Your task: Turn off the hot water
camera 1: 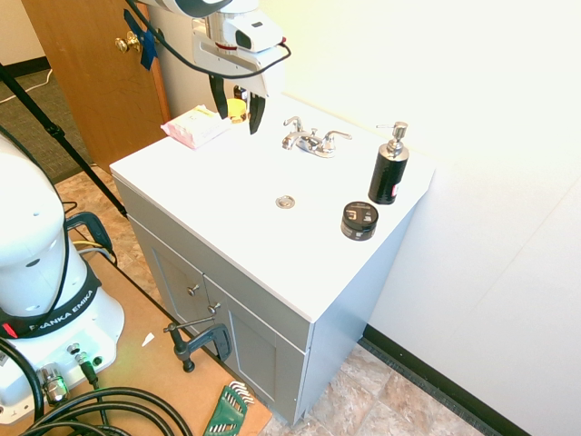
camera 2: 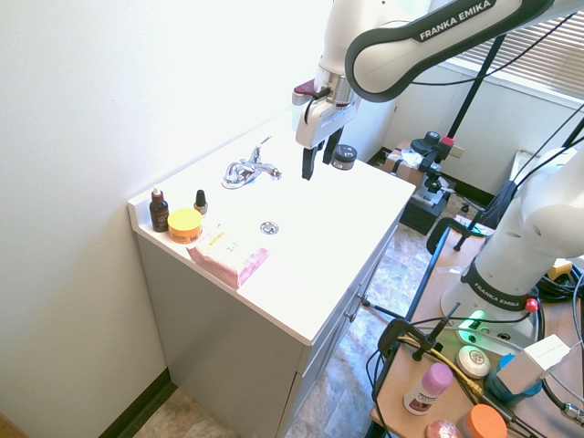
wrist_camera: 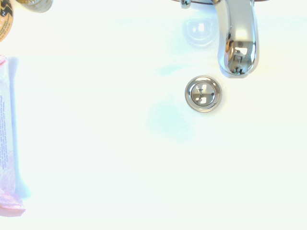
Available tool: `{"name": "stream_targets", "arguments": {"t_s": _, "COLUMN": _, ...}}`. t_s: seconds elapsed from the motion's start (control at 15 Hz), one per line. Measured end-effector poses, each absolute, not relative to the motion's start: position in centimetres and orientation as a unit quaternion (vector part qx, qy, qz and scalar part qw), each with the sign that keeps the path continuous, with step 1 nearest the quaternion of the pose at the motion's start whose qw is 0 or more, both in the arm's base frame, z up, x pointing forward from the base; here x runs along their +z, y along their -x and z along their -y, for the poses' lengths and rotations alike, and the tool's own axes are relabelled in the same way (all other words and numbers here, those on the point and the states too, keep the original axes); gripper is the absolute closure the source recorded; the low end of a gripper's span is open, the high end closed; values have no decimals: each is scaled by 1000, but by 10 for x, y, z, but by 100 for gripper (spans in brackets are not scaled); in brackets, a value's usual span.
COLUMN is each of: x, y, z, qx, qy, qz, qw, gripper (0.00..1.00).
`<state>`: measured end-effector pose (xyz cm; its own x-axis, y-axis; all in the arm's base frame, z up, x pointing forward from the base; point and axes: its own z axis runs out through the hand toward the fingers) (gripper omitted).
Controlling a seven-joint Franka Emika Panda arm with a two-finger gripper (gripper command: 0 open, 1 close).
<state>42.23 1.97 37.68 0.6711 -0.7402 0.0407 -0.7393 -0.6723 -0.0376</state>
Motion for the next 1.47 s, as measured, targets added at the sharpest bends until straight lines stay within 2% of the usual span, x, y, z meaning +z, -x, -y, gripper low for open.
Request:
{"name": "stream_targets", "arguments": {"t_s": 0.27, "x": 374, "y": -429, "z": -23, "qx": -46, "qy": 908, "qz": -417, "qw": -3, "gripper": 0}}
{"name": "stream_targets", "arguments": {"t_s": 0.53, "x": 381, "y": -473, "z": -25, "qx": -114, "qy": 878, "qz": -463, "qw": -34, "gripper": 0}}
{"name": "stream_targets", "arguments": {"t_s": 0.87, "x": 345, "y": -523, "z": -38, "qx": -181, "qy": 841, "qz": -504, "qw": -73, "gripper": 0}}
{"name": "stream_targets", "arguments": {"t_s": 1.2, "x": 325, "y": -552, "z": -29, "qx": -206, "qy": 827, "qz": -514, "qw": -95, "gripper": 0}}
{"name": "stream_targets", "arguments": {"t_s": 1.47, "x": 300, "y": -553, "z": -24, "qx": -188, "qy": 827, "qz": -520, "qw": -105, "gripper": 0}}
